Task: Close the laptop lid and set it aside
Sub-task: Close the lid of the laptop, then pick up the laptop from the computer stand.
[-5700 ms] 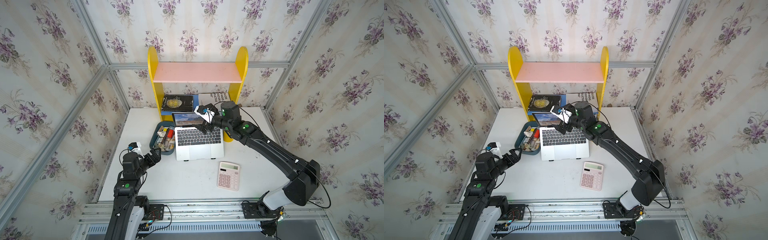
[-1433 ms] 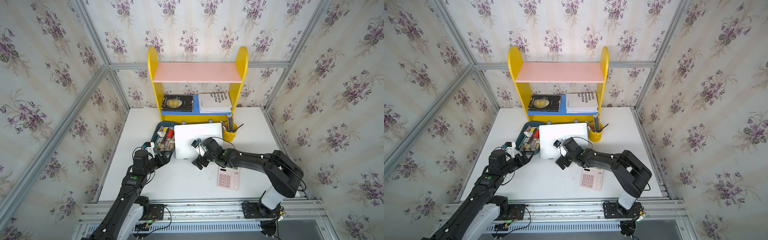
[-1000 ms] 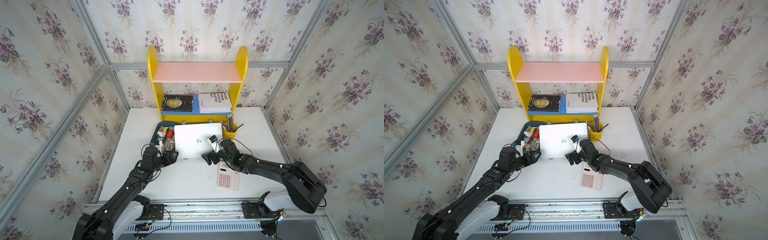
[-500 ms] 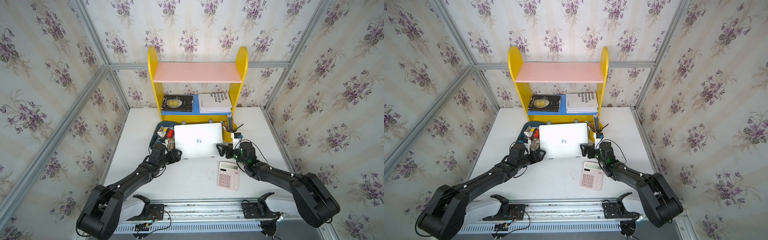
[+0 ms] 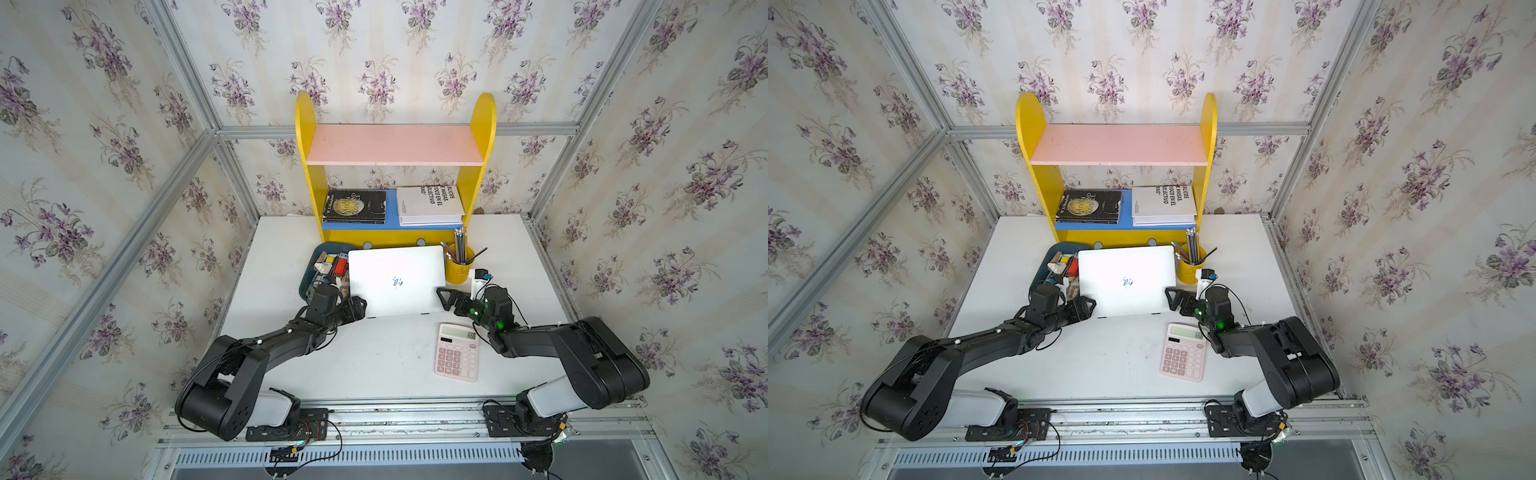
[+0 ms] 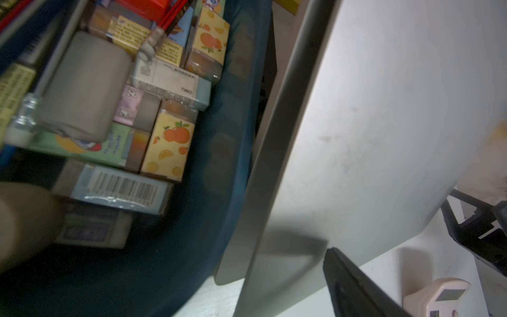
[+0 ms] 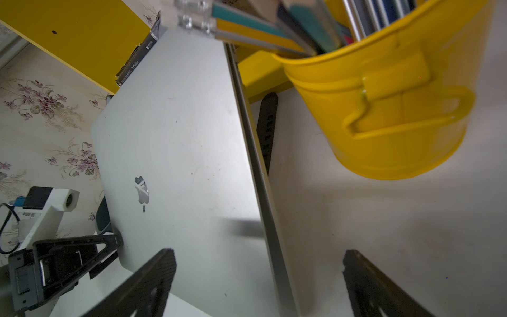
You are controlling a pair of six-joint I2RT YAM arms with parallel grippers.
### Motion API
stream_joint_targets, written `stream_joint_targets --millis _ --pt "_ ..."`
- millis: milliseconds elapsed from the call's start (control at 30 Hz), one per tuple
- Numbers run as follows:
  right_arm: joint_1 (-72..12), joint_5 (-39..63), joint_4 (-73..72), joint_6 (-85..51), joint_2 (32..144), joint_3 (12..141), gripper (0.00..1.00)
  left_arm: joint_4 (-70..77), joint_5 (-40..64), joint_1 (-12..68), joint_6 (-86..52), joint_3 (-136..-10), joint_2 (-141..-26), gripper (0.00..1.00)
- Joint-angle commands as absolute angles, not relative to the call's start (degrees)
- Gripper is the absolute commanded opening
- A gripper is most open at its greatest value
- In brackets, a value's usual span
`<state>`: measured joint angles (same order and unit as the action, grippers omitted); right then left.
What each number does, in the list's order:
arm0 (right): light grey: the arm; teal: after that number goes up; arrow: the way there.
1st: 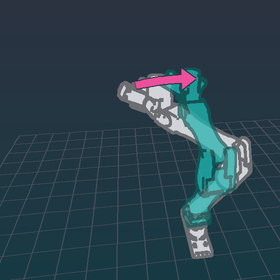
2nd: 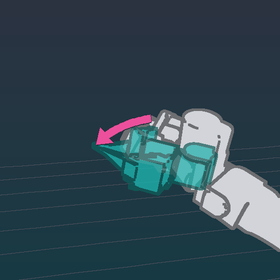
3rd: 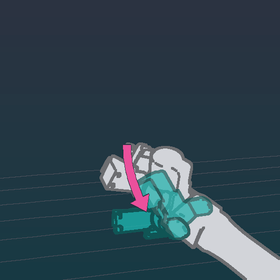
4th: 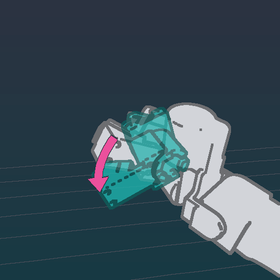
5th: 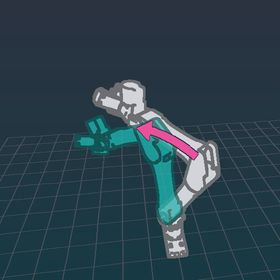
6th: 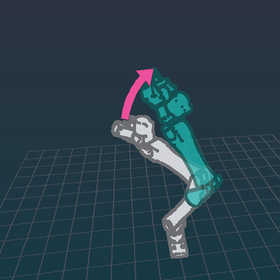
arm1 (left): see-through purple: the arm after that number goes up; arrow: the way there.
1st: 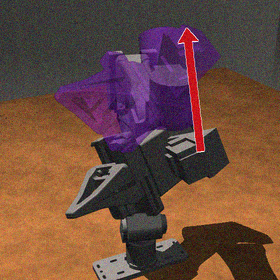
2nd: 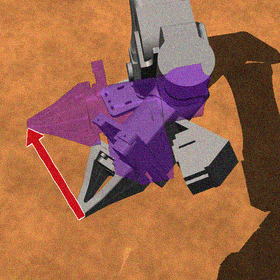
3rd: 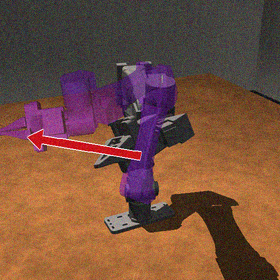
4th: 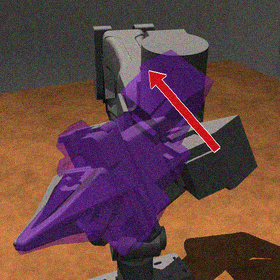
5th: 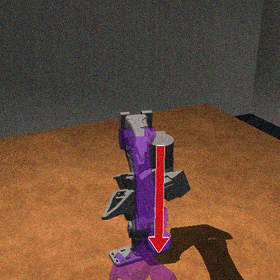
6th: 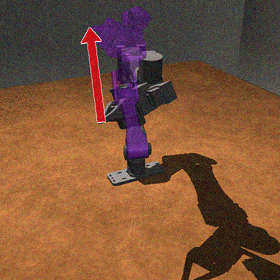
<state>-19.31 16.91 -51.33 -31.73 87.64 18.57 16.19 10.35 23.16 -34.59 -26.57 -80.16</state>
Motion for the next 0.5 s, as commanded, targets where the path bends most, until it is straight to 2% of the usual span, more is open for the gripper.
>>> stream_joint_targets --millis 0,467 --pt "-18.8 20.1 -58.9 -34.2 90.3 18.8 1.00 20.1 9.6 23.1 -34.2 -27.4 -82.5 0.89" --pt "-17.8 29.1 -68.3 -38.1 99.8 20.9 0.82 23.4 10.0 23.1 -34.5 -28.2 -87.8 0.88"
